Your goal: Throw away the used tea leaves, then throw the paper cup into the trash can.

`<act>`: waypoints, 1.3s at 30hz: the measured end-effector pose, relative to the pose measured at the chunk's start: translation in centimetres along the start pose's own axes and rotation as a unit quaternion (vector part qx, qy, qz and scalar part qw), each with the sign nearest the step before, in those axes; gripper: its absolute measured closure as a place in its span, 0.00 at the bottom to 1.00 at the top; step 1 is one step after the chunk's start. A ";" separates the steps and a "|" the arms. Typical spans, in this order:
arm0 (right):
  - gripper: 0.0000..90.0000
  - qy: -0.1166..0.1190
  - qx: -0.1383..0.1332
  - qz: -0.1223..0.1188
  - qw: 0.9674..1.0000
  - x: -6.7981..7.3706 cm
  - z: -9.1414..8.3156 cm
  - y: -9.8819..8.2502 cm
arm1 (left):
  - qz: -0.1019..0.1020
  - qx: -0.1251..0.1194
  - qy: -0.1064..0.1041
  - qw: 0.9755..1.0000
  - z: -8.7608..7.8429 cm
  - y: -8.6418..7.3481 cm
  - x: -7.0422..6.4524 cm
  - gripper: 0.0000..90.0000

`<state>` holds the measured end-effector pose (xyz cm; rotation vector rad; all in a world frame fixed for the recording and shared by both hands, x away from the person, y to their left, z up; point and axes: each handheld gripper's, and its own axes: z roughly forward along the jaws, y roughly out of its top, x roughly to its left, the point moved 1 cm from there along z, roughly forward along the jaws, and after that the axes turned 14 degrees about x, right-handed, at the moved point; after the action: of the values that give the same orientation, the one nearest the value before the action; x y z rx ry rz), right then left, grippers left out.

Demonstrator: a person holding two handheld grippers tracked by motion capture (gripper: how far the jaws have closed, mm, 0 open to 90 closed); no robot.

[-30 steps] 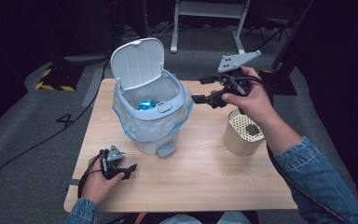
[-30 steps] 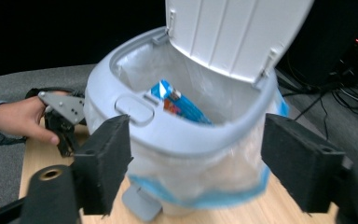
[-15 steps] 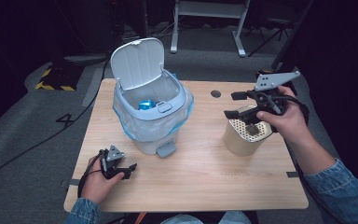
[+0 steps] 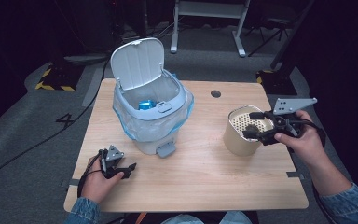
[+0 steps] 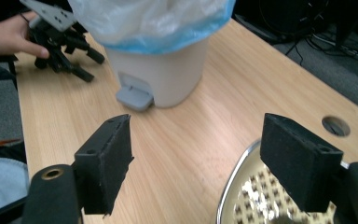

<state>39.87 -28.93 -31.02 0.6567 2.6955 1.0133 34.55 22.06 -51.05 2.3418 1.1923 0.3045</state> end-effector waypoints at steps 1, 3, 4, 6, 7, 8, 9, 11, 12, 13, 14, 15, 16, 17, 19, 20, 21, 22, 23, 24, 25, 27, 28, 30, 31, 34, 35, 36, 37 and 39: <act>0.29 0.001 0.000 0.004 1.000 0.0 0.1 -0.4 | 0.001 0.000 0.001 1.000 0.0 0.0 0.0 0.35; 0.28 0.001 0.005 0.011 1.000 -0.1 0.3 -2.0 | 0.001 -0.001 0.002 1.000 0.1 0.0 -0.1 0.35; 0.28 0.001 0.005 0.011 1.000 -0.1 0.3 -2.0 | 0.001 -0.001 0.003 1.000 0.1 0.0 -0.1 0.35; 0.27 0.005 0.006 0.018 1.000 -0.1 0.8 -3.5 | 0.001 -0.001 0.005 1.000 0.0 0.0 0.0 0.36; 0.27 0.007 0.005 0.020 1.000 0.0 1.0 -4.0 | -0.002 -0.001 0.006 1.000 0.0 0.0 -0.1 0.36; 0.27 0.007 0.007 0.022 1.000 0.0 1.2 -4.5 | -0.003 0.000 0.004 1.000 0.0 0.0 0.0 0.36; 0.27 0.007 0.007 0.022 1.000 0.0 1.2 -4.5 | -0.003 0.000 0.004 1.000 0.0 0.0 0.0 0.37; 0.27 0.007 0.012 0.024 1.000 0.1 1.7 -5.5 | -0.006 -0.001 0.003 1.000 -0.1 0.0 0.0 0.38; 0.27 0.010 0.015 0.028 0.999 0.2 2.1 -6.4 | -0.008 0.000 0.003 1.000 -0.1 0.1 0.0 0.38; 0.27 0.012 0.015 0.031 0.999 0.2 2.4 -6.8 | -0.008 0.000 0.003 1.000 -0.1 0.1 0.0 0.38; 0.27 0.012 0.015 0.031 0.999 0.2 2.4 -6.8 | -0.009 -0.001 0.000 1.000 -0.1 0.1 0.0 0.38; 0.26 0.015 0.017 0.035 0.999 0.4 2.9 -7.7 | -0.008 0.000 0.000 1.000 -0.1 0.1 -0.1 0.38; 0.26 0.015 0.017 0.035 0.999 0.4 2.9 -7.7 | -0.006 -0.001 0.000 1.000 -0.2 0.2 0.0 0.38; 0.26 0.013 0.020 0.036 0.999 0.5 3.4 -8.6 | -0.004 -0.006 -0.001 1.000 -0.5 0.3 -0.1 0.38; 0.29 0.022 0.018 0.040 0.999 0.6 4.0 -9.6 | -0.002 -0.009 -0.002 1.000 -0.8 0.4 -0.2 0.38; 0.28 0.024 0.017 0.042 0.999 0.6 4.1 -10.0 | 0.003 -0.013 -0.006 1.000 -1.1 0.6 -0.3 0.38; 0.28 0.024 0.017 0.042 0.999 0.6 4.1 -10.0 | 0.003 -0.013 -0.006 1.000 -1.1 0.6 -0.3 0.38; 0.24 0.012 0.023 0.041 0.999 0.8 4.7 -10.9 | 0.005 -0.019 -0.014 1.000 -1.5 0.8 -0.5 0.38; 0.25 0.012 0.024 0.039 0.999 0.9 4.9 -11.3 | 0.005 -0.019 -0.014 1.000 -1.5 0.8 -0.5 0.38; 0.25 0.016 0.025 0.040 0.999 1.0 5.1 -11.8 | 0.010 -0.024 -0.020 0.999 -2.0 0.9 -0.6 0.38; 0.25 0.016 0.025 0.040 0.999 1.0 5.1 -11.8 | 0.010 -0.024 -0.020 0.999 -2.0 0.9 -0.6 0.38; 0.25 0.019 0.026 0.049 0.998 1.3 5.7 -13.1 | 0.015 -0.030 -0.029 0.999 -2.7 1.3 -0.7 0.38; 0.25 0.018 0.029 0.052 0.998 1.4 5.9 -13.6 | 0.012 -0.034 -0.032 0.999 -3.0 1.4 -0.7 0.38; 0.25 0.014 0.037 0.059 0.997 1.4 6.4 -14.6 | 0.008 -0.042 -0.042 0.998 -3.6 1.7 -0.7 0.39; 0.25 0.012 0.042 0.064 0.997 1.4 6.7 -15.1 | 0.013 -0.046 -0.040 0.998 -3.9 1.8 -0.6 0.39; 0.26 -0.002 0.055 0.069 0.996 1.3 7.3 -16.2 | 0.011 -0.053 -0.041 0.998 -4.6 2.1 -0.6 0.39; 0.25 -0.007 0.061 0.073 0.995 1.3 7.6 -16.8 | 0.013 -0.054 -0.040 0.998 -4.8 2.2 -0.6 0.39; 0.25 -0.010 0.065 0.080 0.995 1.3 8.1 -17.5 | 0.015 -0.056 -0.039 0.998 -5.1 2.4 -0.5 0.39; 0.25 -0.011 0.068 0.084 0.994 1.3 8.4 -17.9 | 0.015 -0.058 -0.039 0.997 -5.3 2.5 -0.5 0.39; 0.24 -0.015 0.070 0.084 0.994 1.3 8.7 -18.2 | 0.010 -0.064 -0.041 0.997 -5.8 2.6 -0.4 0.39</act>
<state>35.39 -35.46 -49.61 0.9313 2.7398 0.8475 33.78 22.29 -44.69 2.2351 1.0802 0.2807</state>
